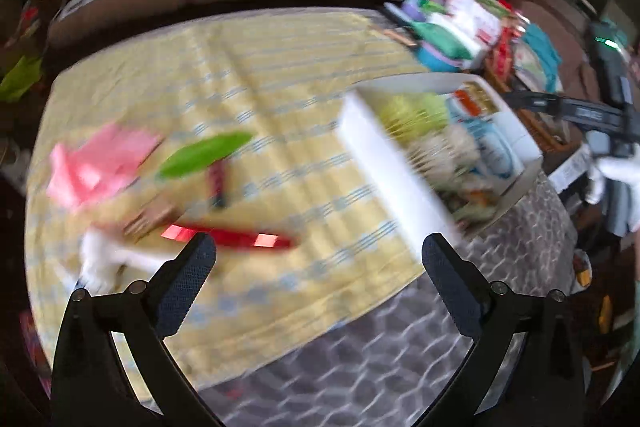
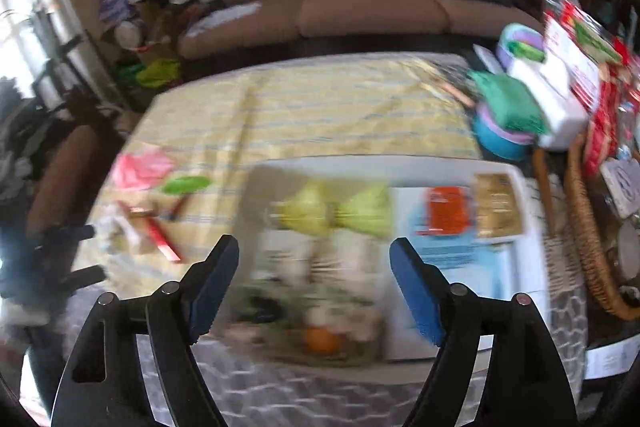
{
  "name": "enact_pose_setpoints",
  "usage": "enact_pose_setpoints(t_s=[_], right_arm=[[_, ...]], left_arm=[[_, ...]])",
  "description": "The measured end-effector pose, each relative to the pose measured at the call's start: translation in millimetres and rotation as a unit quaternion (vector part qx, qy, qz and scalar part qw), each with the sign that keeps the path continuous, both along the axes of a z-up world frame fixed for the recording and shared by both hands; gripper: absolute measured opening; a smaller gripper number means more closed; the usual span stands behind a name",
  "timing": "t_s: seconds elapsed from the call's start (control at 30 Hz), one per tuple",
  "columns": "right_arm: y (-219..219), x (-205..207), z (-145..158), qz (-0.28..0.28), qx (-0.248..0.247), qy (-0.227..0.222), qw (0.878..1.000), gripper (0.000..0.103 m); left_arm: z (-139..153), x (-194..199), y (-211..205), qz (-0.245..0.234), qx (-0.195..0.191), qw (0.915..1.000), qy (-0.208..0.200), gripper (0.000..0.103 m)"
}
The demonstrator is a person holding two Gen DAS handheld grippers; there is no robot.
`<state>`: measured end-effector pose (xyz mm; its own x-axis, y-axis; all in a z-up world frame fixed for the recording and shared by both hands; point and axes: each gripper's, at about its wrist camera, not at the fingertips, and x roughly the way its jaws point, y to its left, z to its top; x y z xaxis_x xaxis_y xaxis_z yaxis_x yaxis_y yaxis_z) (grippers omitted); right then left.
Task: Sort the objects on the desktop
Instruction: 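Withdraw both tools from the box back over the table, then move the left tool to the white ointment tube and close on it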
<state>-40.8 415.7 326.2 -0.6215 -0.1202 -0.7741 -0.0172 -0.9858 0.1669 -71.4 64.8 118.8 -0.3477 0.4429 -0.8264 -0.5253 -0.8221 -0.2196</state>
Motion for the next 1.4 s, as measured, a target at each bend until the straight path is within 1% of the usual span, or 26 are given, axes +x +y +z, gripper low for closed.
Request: enact_pose_setpoints(t_s=[0.13,0.17,0.23,0.4,0.5,0.73,0.87,1.0,1.1,1.2,1.27,1.33,1.4], right_arm=[[-56,8,2,0.039,-0.005,0.02,0.999,0.088],[-67,9,0,0.047,-0.006,0.021,0.999,0.092],[-93,11,-6,0.062,-0.003,0.018,0.998,0.095],[-134,18,-24,0.073,-0.016,0.007,0.997,0.096],[-153,24,-36,0.077,-0.016,0.0,0.997,0.097],[-182,30,-61,0.081,-0.013,-0.012,0.997,0.098],[-186,25,-74,0.08,-0.023,-0.017,0.996,0.098],[-192,19,-83,0.093,-0.02,-0.004,0.995,0.098],[-197,11,-89,0.107,-0.018,0.0,0.994,0.097],[-203,1,-97,0.122,-0.017,0.0,0.992,0.097],[-206,-6,-102,0.133,-0.023,0.0,0.991,0.097],[-208,-12,-106,0.142,-0.033,-0.004,0.989,0.097],[-210,-15,-108,0.148,-0.037,-0.005,0.988,0.097]], left_arm=[[-8,5,-56,0.047,-0.02,0.9987,0.008,0.103],[-9,7,-68,0.056,-0.023,0.9981,0.01,0.103],[-9,11,-89,0.074,-0.024,0.9969,0.012,0.103],[-8,24,-130,0.106,-0.023,0.994,0.018,0.103],[-6,30,-145,0.116,-0.018,0.9929,0.02,0.103],[-7,41,-162,0.123,-0.009,0.9921,0.019,0.103],[-13,44,-168,0.115,0.008,0.9931,0.019,0.103],[-26,38,-170,0.104,0.018,0.9942,0.023,0.103],[-36,27,-171,0.101,0.02,0.9945,0.023,0.103],[-46,14,-174,0.109,0.015,0.9937,0.021,0.103],[-53,5,-175,0.106,0.014,0.9941,0.017,0.103],[-61,-1,-173,0.095,0.003,0.9952,0.023,0.103],[-66,-6,-167,0.07,-0.017,0.9967,0.038,0.103]])
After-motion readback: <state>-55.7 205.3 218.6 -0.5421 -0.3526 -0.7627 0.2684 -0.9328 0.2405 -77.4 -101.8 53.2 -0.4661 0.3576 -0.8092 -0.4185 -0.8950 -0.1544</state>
